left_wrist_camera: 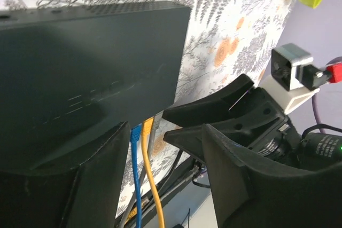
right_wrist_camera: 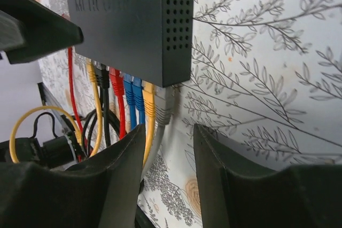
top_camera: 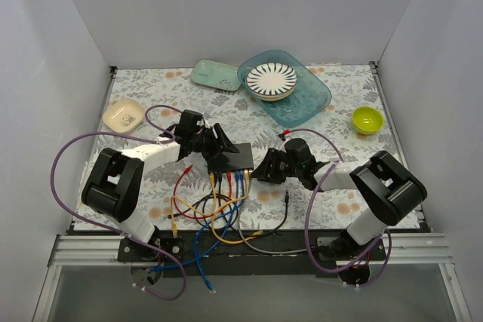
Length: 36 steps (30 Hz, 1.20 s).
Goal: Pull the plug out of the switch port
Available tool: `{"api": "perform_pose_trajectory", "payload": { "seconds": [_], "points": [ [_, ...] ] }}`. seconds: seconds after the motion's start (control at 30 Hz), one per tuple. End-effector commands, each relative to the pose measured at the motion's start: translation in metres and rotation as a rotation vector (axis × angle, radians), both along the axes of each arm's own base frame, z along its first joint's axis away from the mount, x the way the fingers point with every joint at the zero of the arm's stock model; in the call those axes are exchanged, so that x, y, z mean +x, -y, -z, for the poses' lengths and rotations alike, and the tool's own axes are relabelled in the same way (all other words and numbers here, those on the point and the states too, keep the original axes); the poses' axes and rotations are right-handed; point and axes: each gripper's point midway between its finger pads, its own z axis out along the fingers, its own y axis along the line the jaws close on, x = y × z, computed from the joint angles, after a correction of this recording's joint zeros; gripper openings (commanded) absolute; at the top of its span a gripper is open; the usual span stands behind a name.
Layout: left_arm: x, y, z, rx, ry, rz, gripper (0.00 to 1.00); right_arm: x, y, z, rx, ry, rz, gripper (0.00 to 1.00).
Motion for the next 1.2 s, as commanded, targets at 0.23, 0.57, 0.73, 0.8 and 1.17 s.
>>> {"api": "perform_pose_trajectory", "payload": {
  "seconds": [0.23, 0.57, 0.73, 0.8, 1.17],
  "points": [
    [-0.021, -0.005, 0.016, 0.022, -0.075, 0.038, 0.55, 0.028, -0.031, -0.012, 0.154, 0.011, 0.038, 0.47],
    [-0.023, -0.006, 0.026, 0.043, -0.097, 0.059, 0.55, 0.039, -0.023, 0.0, 0.109, -0.017, 0.128, 0.39],
    [-0.023, -0.005, 0.027, 0.039, -0.104, 0.065, 0.55, 0.046, -0.02, 0.0, 0.102, -0.016, 0.168, 0.35],
    [-0.024, -0.005, 0.027, 0.035, -0.105, 0.068, 0.55, 0.047, -0.019, 0.001, 0.1, -0.017, 0.178, 0.34],
    [-0.029, -0.006, 0.028, 0.03, -0.107, 0.068, 0.55, 0.055, -0.018, 0.003, 0.12, -0.053, 0.23, 0.3]
  ]
}}
